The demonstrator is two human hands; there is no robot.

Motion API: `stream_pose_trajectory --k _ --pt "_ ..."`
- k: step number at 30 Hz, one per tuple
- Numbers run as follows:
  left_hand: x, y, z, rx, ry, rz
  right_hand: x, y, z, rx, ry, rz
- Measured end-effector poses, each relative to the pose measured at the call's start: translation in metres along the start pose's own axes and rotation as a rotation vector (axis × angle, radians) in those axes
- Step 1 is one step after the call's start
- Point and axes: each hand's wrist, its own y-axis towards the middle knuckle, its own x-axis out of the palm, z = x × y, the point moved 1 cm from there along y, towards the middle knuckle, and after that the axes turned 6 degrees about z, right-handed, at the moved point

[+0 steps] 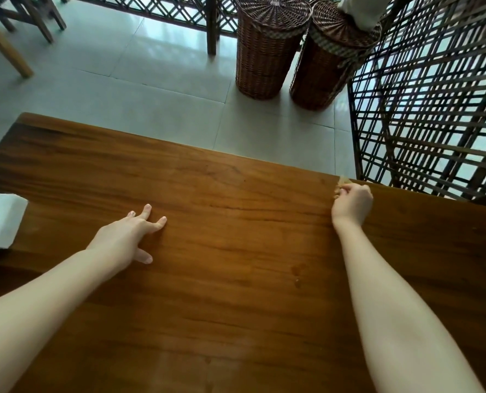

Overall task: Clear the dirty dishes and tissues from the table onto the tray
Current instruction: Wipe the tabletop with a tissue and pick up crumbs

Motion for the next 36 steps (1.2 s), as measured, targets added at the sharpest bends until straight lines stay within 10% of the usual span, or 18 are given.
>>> stream_pose_trajectory --k 9,17,28,36 --pt "0.006 0.004 -0.006 0.002 0.003 0.041 0.006 -0.116 -0.055 -0.71 0.106 -0.3" --pt "0.0 0.0 -0.002 0.012 0.011 0.014 -0.031 -0.055 0.045 -0.049 0.002 -0.023" --pt "-0.002 -0.005 -0.002 0.02 0.011 -0.016 -0.009 -0.179 -0.05 -0.47 0.181 -0.213" --pt "0.004 -0.013 0.036 0.228 0.211 0.165 -0.031 -0.142 0.004 -0.217 0.13 -0.117"
